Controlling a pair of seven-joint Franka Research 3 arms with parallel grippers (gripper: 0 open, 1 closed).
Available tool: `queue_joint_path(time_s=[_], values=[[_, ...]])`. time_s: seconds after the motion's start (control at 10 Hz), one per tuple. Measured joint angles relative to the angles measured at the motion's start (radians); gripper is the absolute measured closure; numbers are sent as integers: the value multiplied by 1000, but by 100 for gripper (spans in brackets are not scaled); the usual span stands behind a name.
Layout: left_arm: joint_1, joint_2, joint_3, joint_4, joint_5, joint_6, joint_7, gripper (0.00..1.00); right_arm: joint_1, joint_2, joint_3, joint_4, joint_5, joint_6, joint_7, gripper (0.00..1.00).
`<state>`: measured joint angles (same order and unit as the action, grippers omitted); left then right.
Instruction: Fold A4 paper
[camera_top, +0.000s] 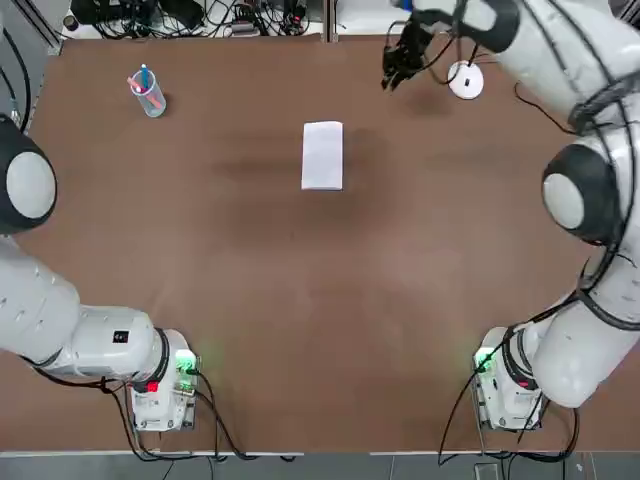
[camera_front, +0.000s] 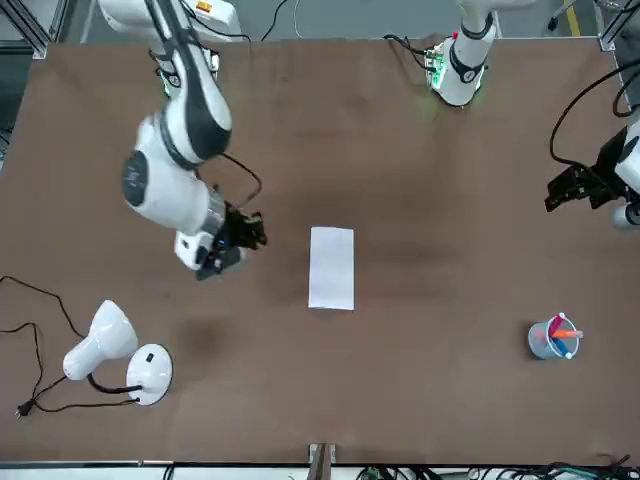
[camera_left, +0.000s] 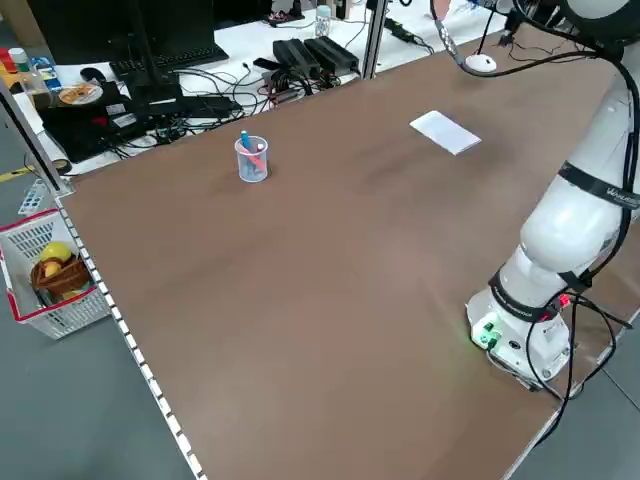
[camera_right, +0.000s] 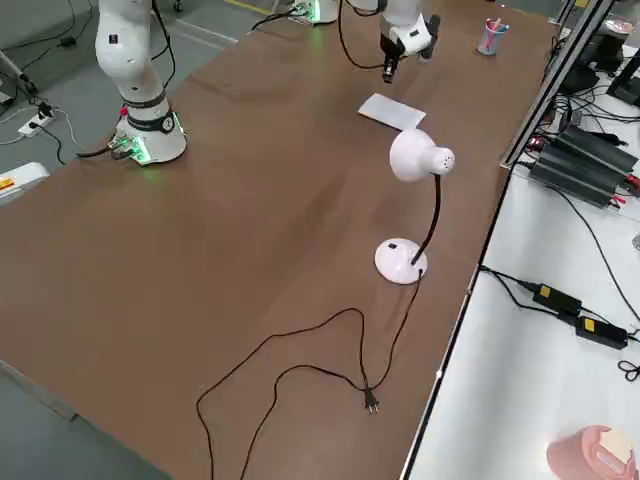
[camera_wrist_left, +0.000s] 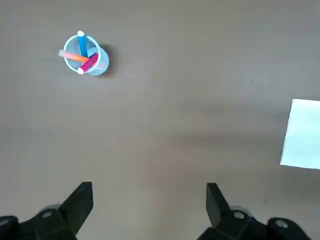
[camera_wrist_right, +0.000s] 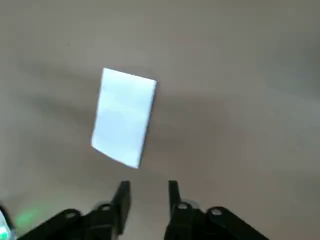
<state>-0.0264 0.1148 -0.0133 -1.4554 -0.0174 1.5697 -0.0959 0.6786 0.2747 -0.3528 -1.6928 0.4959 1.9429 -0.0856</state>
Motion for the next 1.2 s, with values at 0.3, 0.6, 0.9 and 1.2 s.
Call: queue_joint_path(time_s=[0.3, 0.6, 0.9, 1.2], values=[[0, 3, -1, 0, 0, 0, -6, 0, -156, -188, 34, -9, -222, -196, 0, 10], [0, 3, -1, 0, 0, 0, -6, 0, -359, -280, 108, -20, -374, -298, -1, 0], [0, 2, -1, 1, 0, 0, -6, 0, -506, -313, 121, 23, -465, -358, -3, 0], [-13, -31, -4, -9, 0, -4, -6, 0, -592, -321, 122, 89, -490, -438, -3, 0]])
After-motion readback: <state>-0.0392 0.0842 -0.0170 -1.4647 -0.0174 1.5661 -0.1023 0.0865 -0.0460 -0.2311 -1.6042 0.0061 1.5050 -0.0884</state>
